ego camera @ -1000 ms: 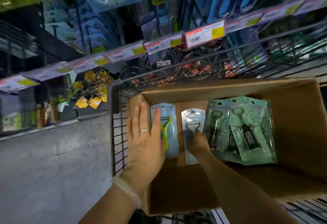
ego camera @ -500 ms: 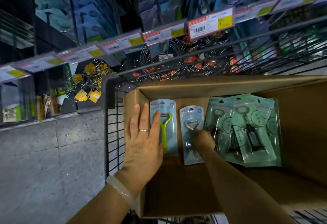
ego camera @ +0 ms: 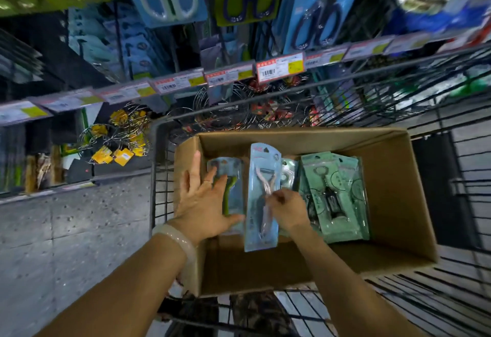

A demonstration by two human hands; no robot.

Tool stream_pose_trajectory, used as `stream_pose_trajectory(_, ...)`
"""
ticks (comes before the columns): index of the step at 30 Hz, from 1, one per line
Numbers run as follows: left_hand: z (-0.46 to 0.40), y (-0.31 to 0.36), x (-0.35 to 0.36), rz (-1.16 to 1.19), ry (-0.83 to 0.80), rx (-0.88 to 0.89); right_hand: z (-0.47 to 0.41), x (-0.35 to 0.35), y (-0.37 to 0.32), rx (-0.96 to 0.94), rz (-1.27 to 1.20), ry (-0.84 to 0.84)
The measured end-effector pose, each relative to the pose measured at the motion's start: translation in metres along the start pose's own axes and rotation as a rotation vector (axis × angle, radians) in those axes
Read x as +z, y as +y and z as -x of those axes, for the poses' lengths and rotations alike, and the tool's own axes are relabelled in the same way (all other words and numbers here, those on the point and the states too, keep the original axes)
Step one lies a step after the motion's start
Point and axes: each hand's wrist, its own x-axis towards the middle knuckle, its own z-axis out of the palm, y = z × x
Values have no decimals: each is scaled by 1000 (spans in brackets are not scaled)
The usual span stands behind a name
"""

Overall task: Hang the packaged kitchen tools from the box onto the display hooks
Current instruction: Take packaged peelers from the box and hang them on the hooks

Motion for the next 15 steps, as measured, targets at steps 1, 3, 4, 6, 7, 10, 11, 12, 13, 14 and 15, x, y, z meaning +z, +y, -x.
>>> stream_pose_trajectory(1, 3, 5, -3, 54, -2, 4, 12, -9, -4, -23, -22, 23)
stream_pose_trajectory(3, 14, 17, -5, 255, -4, 6, 35, -22, -15, -106, -65, 84)
stream_pose_trajectory(4, 20, 25, -2, 372, 4, 4, 47, -26, -24, -153, -81, 127)
stream_pose_trajectory(6, 35, 40, 9, 594, 127, -6, 67, -30, -44, -235, -118, 189)
stream_pose_trajectory(7, 40, 43, 12, 711, 230, -16, 75, -29, -56, -265, -129, 201)
stream_pose_trajectory(10, 45, 36, 3, 838, 461, -95, 85, -20, -90, -291, -202, 171)
stream_pose_trajectory(11, 44, 29, -3, 855, 531, -90, 87, -19, -102, -301, -240, 141)
stream_pose_trajectory(12, 44, 22, -13, 924, 593, -70, 88, -18, -113, -335, -265, 104)
stream_pose_trajectory(13, 44, 14, -22, 1054, 640, -45, 87, -17, -123, -387, -264, 65)
stream_pose_trajectory(14, 45, 5, -29, 1153, 663, -39, 85, -16, -132, -441, -255, 34)
stream_pose_trajectory(15, 45, -4, -34, 1189, 678, -53, 81, -15, -138, -481, -257, 19)
